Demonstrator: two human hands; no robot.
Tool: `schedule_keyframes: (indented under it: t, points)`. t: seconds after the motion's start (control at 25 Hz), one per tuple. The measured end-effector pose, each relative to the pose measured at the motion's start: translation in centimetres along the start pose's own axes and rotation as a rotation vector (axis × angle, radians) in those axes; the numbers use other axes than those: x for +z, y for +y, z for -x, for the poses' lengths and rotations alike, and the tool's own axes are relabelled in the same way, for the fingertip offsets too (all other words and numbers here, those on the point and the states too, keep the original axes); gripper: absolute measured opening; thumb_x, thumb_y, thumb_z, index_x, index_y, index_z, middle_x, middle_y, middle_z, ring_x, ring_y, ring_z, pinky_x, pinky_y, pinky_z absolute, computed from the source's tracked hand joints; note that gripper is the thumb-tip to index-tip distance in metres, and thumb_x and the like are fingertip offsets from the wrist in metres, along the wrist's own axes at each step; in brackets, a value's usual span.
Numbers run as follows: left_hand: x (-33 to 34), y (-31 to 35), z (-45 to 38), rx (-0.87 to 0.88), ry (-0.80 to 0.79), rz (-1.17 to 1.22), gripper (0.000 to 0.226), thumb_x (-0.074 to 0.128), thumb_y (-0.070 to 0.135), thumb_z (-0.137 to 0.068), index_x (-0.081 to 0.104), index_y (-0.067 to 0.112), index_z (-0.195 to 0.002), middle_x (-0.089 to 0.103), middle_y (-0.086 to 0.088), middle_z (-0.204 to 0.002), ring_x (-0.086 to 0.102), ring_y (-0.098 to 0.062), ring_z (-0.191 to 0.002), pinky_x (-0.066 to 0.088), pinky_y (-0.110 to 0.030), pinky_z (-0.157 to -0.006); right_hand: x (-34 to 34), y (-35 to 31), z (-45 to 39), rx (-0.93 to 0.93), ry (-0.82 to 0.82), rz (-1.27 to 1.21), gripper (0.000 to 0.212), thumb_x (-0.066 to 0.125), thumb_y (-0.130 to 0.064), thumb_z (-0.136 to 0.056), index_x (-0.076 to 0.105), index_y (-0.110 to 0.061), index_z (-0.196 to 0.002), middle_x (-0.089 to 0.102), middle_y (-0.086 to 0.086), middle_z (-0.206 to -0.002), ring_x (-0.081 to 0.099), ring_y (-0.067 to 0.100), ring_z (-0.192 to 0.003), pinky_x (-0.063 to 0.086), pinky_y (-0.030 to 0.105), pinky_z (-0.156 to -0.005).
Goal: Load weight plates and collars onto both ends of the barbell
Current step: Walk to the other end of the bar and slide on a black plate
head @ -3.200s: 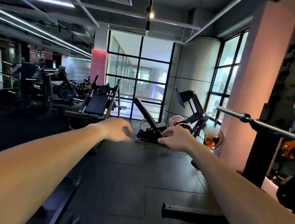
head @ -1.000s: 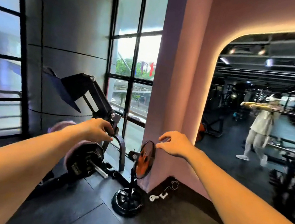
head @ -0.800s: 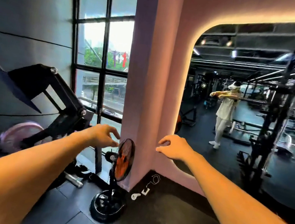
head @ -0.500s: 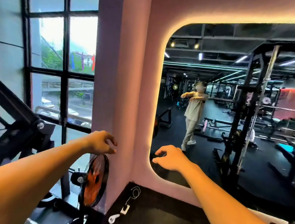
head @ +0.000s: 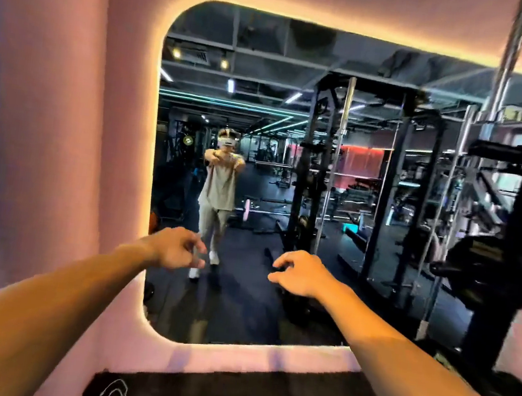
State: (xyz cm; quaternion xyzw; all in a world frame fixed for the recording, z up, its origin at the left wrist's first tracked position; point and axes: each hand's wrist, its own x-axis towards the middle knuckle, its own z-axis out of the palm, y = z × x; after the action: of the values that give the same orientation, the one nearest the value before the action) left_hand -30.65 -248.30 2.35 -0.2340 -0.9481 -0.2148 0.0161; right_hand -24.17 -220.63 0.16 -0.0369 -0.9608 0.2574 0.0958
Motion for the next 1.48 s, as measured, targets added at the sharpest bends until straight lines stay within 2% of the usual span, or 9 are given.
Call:
schedule_keyframes:
  t: [0.12, 0.24, 0.52, 0.64, 0.88, 1.08, 1.2, 1.32, 1.48]
  points:
    - [2.3, 1.8, -10.3, 0.174, -0.097, 0.036, 0.028, 0.076, 0.028, -0.089, 0.070, 0.016, -0.113, 0.068, -0.003, -0.085, 0.060, -0.016, -0.076, 0.050, -0.023, -0.077, -2.3, 4.7, -3.8, 0.164, 0.102, 0.040, 0.023, 0.077, -0.040, -0.077, 0.074, -0.029, -0.097, 0.067, -0.008, -0.085, 0.066, 0.016, -0.087, 0.050, 0.026, -0.081]
    - [4.1, 5.7, -18.3, 0.331, -0.150, 0.041, 0.022, 0.076, 0.030, -0.089, 0.070, 0.024, -0.110, 0.062, 0.009, -0.071, 0.054, -0.004, -0.061, 0.042, -0.013, -0.059, -5.5, 9.0, -4.6, 0.321, 0.202, 0.074, 0.018, 0.079, -0.041, -0.079, 0.073, -0.029, -0.090, 0.062, -0.015, -0.074, 0.062, 0.014, -0.083, 0.043, 0.021, -0.075]
    - [11.6, 21.5, -29.0, 0.716, -0.301, 0.147, 0.019, 0.077, 0.028, -0.086, 0.071, 0.027, -0.104, 0.062, 0.013, -0.067, 0.055, -0.005, -0.063, 0.043, -0.020, -0.065, -13.0, 17.9, -1.2, 0.690, 0.396, 0.166, 0.027, 0.072, -0.042, -0.083, 0.074, -0.026, -0.105, 0.069, 0.000, -0.109, 0.063, 0.022, -0.108, 0.048, 0.028, -0.092]
    - [15.2, 27.9, -32.3, 0.822, -0.385, 0.157, 0.016, 0.076, 0.034, -0.087, 0.068, 0.034, -0.102, 0.072, 0.005, -0.081, 0.061, -0.007, -0.074, 0.047, -0.024, -0.073, -15.9, 22.6, -0.2, 0.770, 0.465, 0.193, 0.023, 0.070, -0.036, -0.084, 0.073, -0.028, -0.106, 0.071, 0.002, -0.110, 0.064, 0.023, -0.107, 0.049, 0.026, -0.089]
    - [20.5, 37.0, -40.9, 0.913, -0.409, 0.143, 0.023, 0.073, 0.034, -0.089, 0.069, 0.028, -0.111, 0.061, 0.010, -0.068, 0.055, -0.003, -0.061, 0.039, -0.016, -0.058, -21.4, 32.3, -1.9, 0.878, 0.573, 0.193, 0.031, 0.074, -0.038, -0.083, 0.074, -0.025, -0.111, 0.071, 0.000, -0.106, 0.065, 0.021, -0.103, 0.050, 0.026, -0.085]
    - [24.2, 43.2, -48.1, 0.933, -0.411, 0.202, 0.031, 0.075, 0.030, -0.087, 0.069, 0.026, -0.117, 0.066, 0.007, -0.079, 0.061, -0.013, -0.076, 0.044, -0.026, -0.072, -24.5, 38.9, -5.4, 0.918, 0.667, 0.193, 0.043, 0.074, -0.038, -0.080, 0.067, -0.023, -0.120, 0.066, -0.006, -0.097, 0.064, 0.019, -0.090, 0.046, 0.024, -0.076]
    - [27.9, 46.6, -51.7, 0.958, -0.419, 0.237, 0.050, 0.078, 0.030, -0.084, 0.061, 0.024, -0.131, 0.069, -0.004, -0.115, 0.065, -0.019, -0.106, 0.046, -0.026, -0.089, -25.1, 41.8, -7.1, 0.935, 0.713, 0.187, 0.052, 0.075, -0.032, -0.079, 0.058, -0.025, -0.128, 0.061, -0.012, -0.087, 0.065, 0.020, -0.093, 0.051, 0.028, -0.076]
    - [31.5, 50.5, -55.0, 0.993, -0.463, 0.293, 0.071, 0.081, 0.026, -0.081, 0.047, 0.027, -0.143, 0.058, -0.009, -0.139, 0.056, -0.025, -0.128, 0.044, -0.034, -0.105, -25.6, 44.8, -8.3, 0.985, 0.777, 0.197, 0.063, 0.075, -0.029, -0.080, 0.049, -0.024, -0.138, 0.068, 0.001, -0.110, 0.065, 0.023, -0.101, 0.053, 0.032, -0.084]
    - [35.4, 55.2, -58.3, 1.052, -0.428, 0.327, 0.089, 0.084, 0.024, -0.075, 0.034, 0.026, -0.148, 0.052, -0.015, -0.142, 0.050, -0.035, -0.132, 0.041, -0.043, -0.109, -26.0, 47.9, -9.7, 1.091, 0.777, 0.202, 0.067, 0.072, -0.028, -0.083, 0.044, -0.022, -0.143, 0.064, 0.004, -0.122, 0.060, 0.027, -0.114, 0.043, 0.029, -0.081]
